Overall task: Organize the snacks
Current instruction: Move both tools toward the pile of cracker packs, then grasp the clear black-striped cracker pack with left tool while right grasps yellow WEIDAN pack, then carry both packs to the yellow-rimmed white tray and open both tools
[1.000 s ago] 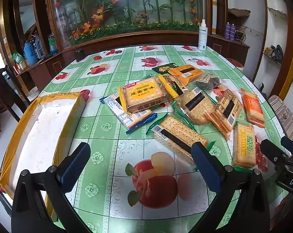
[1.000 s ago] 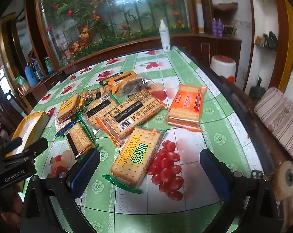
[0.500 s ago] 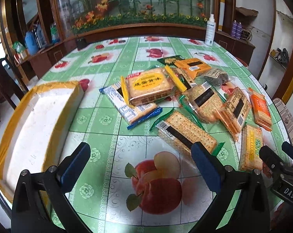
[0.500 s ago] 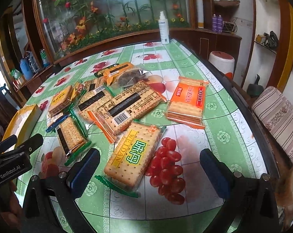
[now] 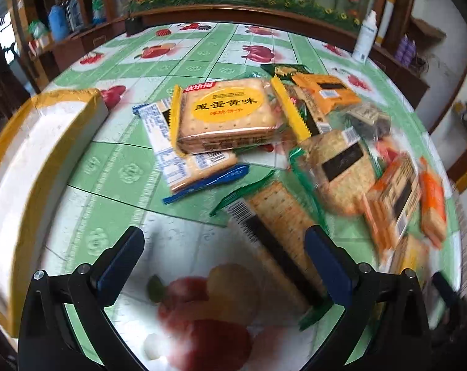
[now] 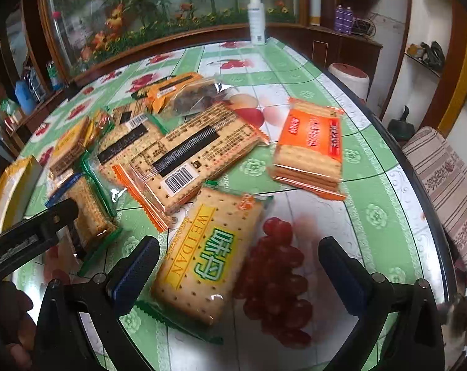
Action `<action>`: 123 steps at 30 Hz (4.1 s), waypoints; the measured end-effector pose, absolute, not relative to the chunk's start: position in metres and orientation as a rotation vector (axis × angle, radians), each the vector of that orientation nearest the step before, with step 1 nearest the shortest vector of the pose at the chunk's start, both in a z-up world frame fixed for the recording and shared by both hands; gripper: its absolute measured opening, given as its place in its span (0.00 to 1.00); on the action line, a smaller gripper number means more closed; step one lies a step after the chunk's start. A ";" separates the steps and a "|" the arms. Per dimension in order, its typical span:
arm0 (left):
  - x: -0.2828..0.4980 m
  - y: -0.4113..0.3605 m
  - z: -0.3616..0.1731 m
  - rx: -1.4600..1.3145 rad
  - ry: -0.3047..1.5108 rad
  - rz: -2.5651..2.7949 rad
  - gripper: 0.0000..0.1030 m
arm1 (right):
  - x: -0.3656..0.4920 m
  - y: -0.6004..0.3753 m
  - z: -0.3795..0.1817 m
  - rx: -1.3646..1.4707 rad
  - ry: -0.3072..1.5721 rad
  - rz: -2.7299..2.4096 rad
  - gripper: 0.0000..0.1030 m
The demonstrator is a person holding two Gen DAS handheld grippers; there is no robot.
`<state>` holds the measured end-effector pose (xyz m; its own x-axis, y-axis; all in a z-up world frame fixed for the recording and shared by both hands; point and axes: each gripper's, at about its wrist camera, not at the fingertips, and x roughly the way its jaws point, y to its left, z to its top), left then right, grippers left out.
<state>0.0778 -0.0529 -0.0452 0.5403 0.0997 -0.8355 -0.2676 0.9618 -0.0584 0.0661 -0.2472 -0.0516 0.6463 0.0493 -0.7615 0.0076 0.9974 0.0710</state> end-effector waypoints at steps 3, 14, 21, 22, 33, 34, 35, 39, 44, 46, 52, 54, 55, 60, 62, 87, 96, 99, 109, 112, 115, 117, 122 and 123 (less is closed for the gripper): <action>0.086 -0.055 -0.045 -0.235 0.997 0.228 1.00 | 0.070 -0.246 -0.053 0.072 0.874 0.027 1.00; 0.093 -0.064 -0.054 -0.203 1.008 0.151 0.99 | 0.082 -0.243 -0.057 0.029 0.896 0.036 0.97; 0.079 -0.051 -0.048 -0.153 0.971 0.043 0.67 | 0.080 -0.243 -0.056 -0.024 0.898 0.069 0.84; 0.077 -0.049 -0.048 -0.151 0.971 0.025 0.64 | 0.079 -0.244 -0.055 -0.027 0.895 0.073 0.77; 0.050 -0.040 -0.047 -0.052 0.960 -0.067 0.56 | 0.068 -0.263 -0.049 0.017 0.891 0.116 0.49; 0.048 -0.041 -0.047 -0.043 0.959 -0.067 0.56 | 0.066 -0.263 -0.049 0.006 0.890 0.108 0.49; 0.045 -0.041 -0.048 -0.032 0.960 -0.072 0.56 | 0.066 -0.262 -0.050 -0.004 0.892 0.103 0.49; 0.038 -0.035 -0.048 -0.006 0.957 -0.085 0.56 | 0.060 -0.260 -0.050 -0.038 0.893 0.099 0.48; 0.034 -0.020 -0.046 -0.064 0.948 -0.102 0.44 | 0.052 -0.264 -0.052 -0.019 0.874 0.114 0.47; 0.032 -0.017 -0.046 -0.078 0.942 -0.110 0.44 | 0.049 -0.269 -0.051 0.009 0.868 0.128 0.47; 0.024 -0.007 -0.044 -0.146 0.922 -0.138 0.44 | 0.040 -0.277 -0.038 0.069 0.830 0.170 0.47; 0.019 -0.004 -0.041 -0.153 0.910 -0.142 0.44 | 0.034 -0.276 -0.032 0.073 0.813 0.181 0.47; 0.016 -0.003 -0.038 -0.151 0.902 -0.142 0.44 | 0.031 -0.275 -0.028 0.076 0.802 0.189 0.47; 0.004 0.002 -0.023 -0.123 0.856 -0.115 0.44 | 0.024 -0.265 -0.012 0.093 0.772 0.239 0.47; -0.002 0.007 -0.013 -0.116 0.829 -0.090 0.44 | 0.022 -0.257 -0.006 0.085 0.759 0.261 0.47; -0.055 0.187 0.002 -0.220 0.715 0.399 0.44 | 0.019 0.018 0.029 -0.100 0.705 0.851 0.46; -0.057 0.217 -0.017 -0.239 0.753 0.456 0.44 | 0.014 0.096 0.014 -0.171 0.736 0.937 0.46; -0.055 0.223 -0.022 -0.245 0.764 0.463 0.44 | 0.014 0.106 0.005 -0.185 0.757 0.943 0.46; -0.054 0.224 -0.024 -0.231 0.774 0.475 0.44 | 0.016 0.116 -0.014 -0.210 0.801 0.943 0.46; -0.053 0.224 -0.023 -0.226 0.781 0.479 0.45 | 0.017 0.118 -0.016 -0.223 0.806 0.941 0.48; -0.052 0.223 -0.022 -0.223 0.791 0.492 0.45 | 0.019 0.115 -0.016 -0.210 0.810 0.938 0.50; -0.052 0.221 -0.021 -0.200 0.797 0.521 0.55 | 0.018 0.110 -0.013 -0.203 0.796 0.934 0.55; -0.054 0.213 -0.012 -0.136 0.773 0.578 0.82 | 0.018 0.087 -0.001 -0.188 0.753 0.898 0.59; -0.054 0.212 -0.011 -0.135 0.774 0.580 0.82 | 0.019 0.081 0.000 -0.184 0.747 0.887 0.60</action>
<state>-0.0539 0.2122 -0.0109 0.5682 0.4439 -0.6929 -0.5404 0.8363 0.0926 0.0187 0.0813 0.0004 0.4016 0.6357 -0.6593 -0.7578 0.6349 0.1506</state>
